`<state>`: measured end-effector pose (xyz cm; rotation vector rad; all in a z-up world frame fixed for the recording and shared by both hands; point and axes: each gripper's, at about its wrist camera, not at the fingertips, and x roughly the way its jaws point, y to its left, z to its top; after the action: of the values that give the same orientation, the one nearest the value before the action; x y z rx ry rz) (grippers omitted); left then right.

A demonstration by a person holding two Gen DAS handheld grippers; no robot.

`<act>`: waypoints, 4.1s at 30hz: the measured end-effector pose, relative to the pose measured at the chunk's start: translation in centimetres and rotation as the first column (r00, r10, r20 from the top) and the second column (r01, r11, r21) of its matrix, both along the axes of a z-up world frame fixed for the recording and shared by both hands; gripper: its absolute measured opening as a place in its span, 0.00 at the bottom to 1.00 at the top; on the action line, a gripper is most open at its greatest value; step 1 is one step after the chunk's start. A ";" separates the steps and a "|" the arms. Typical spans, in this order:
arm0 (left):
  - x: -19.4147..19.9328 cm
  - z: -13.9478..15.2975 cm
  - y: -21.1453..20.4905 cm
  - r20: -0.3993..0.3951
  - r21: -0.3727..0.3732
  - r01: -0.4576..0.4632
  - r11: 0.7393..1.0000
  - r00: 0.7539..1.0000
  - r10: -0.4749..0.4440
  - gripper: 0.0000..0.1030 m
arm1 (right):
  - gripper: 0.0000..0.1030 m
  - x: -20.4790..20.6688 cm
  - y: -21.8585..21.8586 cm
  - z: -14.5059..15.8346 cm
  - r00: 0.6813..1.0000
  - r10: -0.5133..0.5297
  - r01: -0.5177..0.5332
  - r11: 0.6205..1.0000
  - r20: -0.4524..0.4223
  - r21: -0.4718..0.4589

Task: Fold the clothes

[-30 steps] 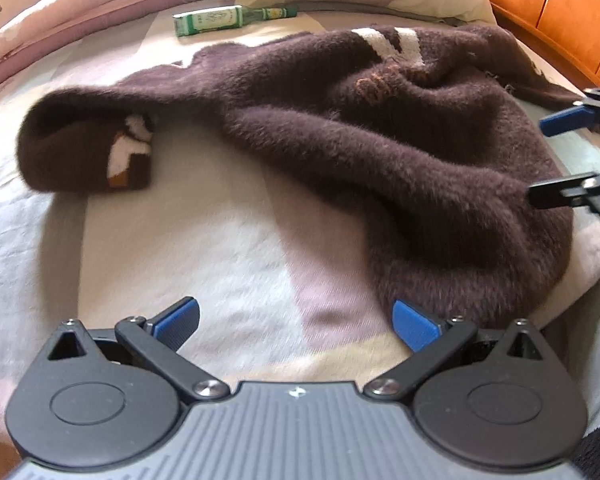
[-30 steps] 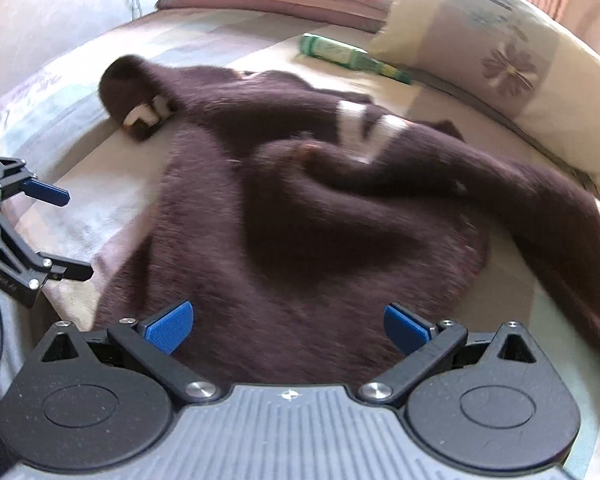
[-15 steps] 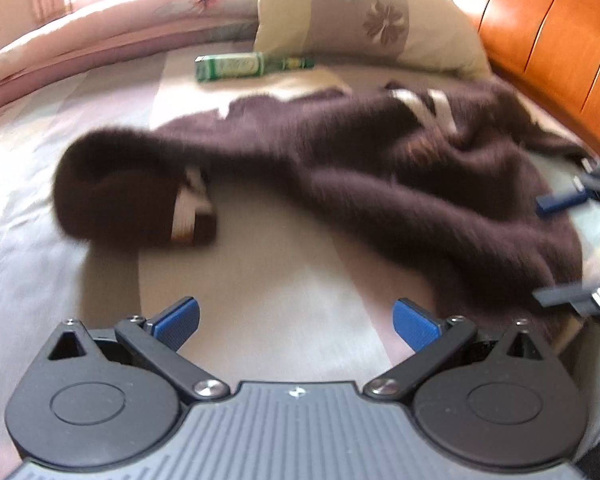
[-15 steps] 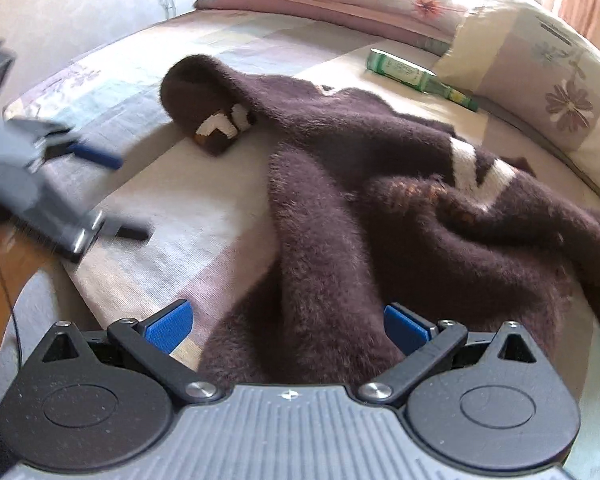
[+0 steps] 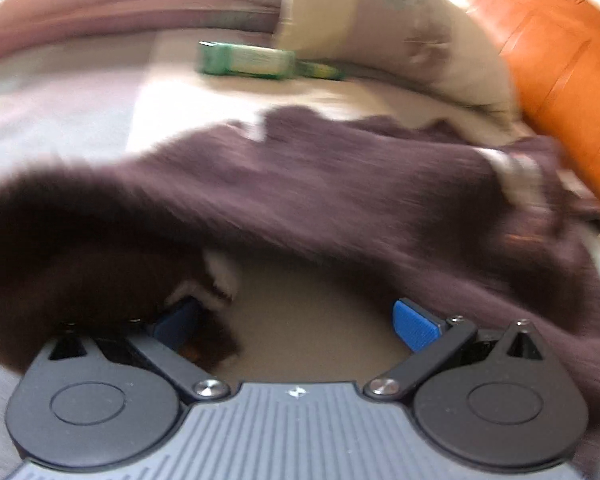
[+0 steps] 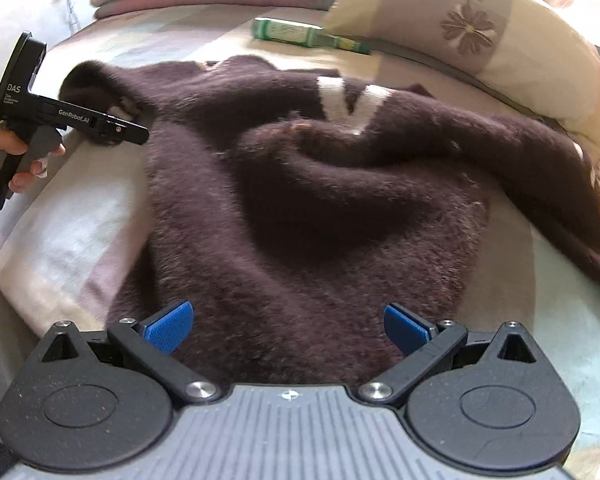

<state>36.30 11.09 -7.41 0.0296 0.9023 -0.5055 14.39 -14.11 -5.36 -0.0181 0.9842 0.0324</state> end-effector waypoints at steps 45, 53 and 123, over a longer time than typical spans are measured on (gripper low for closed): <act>1.6 1.3 11.8 -0.049 0.142 -0.247 0.959 0.966 0.256 0.99 | 1.00 0.2 -0.2 0.4 0.998 -0.066 0.066 0.998 -0.008 0.019; 0.6 2.5 13.0 -0.038 0.023 -0.243 0.970 0.969 0.244 0.99 | 1.00 1.2 2.0 0.9 1.000 -0.015 0.014 0.999 0.013 0.044; -21.6 3.7 -14.2 -0.015 0.167 -0.022 0.986 1.000 0.025 0.99 | 1.00 -7.6 -6.8 -3.6 0.988 -0.140 0.109 0.937 0.071 0.332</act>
<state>14.73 -3.11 -3.68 0.1669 0.9593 -0.4083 6.75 -20.89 -8.98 0.3467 0.8742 0.0774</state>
